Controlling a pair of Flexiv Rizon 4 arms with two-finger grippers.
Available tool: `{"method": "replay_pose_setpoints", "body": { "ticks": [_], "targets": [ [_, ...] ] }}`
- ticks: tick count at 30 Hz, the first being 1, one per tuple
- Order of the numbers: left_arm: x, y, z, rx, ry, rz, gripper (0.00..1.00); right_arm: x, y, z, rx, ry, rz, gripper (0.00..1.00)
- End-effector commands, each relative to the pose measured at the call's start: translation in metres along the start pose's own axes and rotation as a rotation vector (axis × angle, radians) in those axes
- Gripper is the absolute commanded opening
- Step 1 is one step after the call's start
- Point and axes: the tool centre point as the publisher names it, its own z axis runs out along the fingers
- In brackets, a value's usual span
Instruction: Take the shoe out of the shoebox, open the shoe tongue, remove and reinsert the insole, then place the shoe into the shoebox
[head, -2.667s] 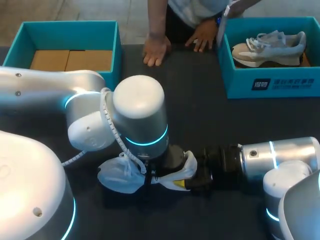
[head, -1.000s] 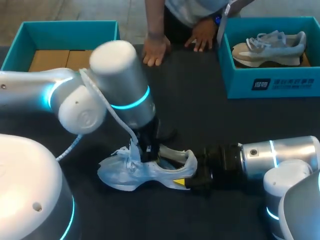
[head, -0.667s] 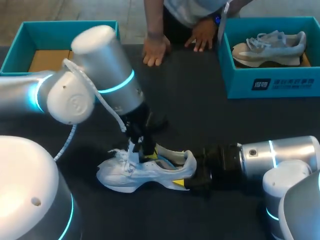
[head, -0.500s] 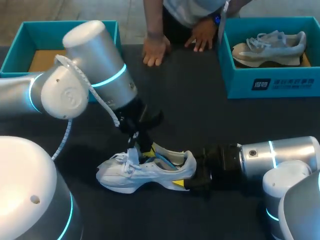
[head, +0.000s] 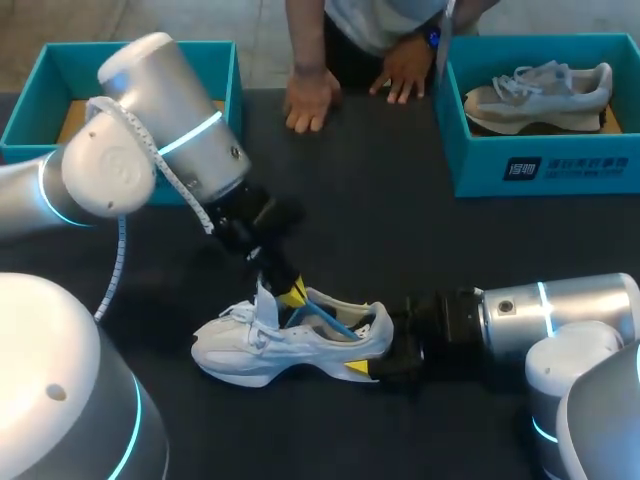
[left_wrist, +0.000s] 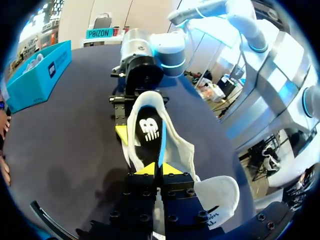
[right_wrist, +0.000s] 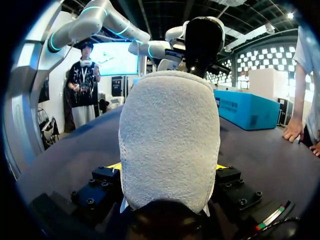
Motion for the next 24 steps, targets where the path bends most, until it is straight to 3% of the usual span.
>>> {"method": "replay_pose_setpoints", "body": {
  "ticks": [1,6,22,24],
  "targets": [
    [0.000,0.004,-0.009,0.062,0.032,0.019,0.00,0.002,-0.001,0.000,0.003,-0.001,0.000,0.00],
    [0.001,0.005,-0.012,0.118,0.055,0.041,0.00,0.002,-0.001,0.000,0.003,-0.001,0.000,0.00],
    [0.011,-0.005,-0.005,0.046,-0.023,0.103,0.00,0.002,-0.001,0.000,0.003,-0.001,0.000,0.00],
    [0.013,-0.007,-0.006,0.039,-0.033,0.115,0.09,0.002,-0.001,0.000,0.003,-0.001,0.000,0.00]
  ]
}}
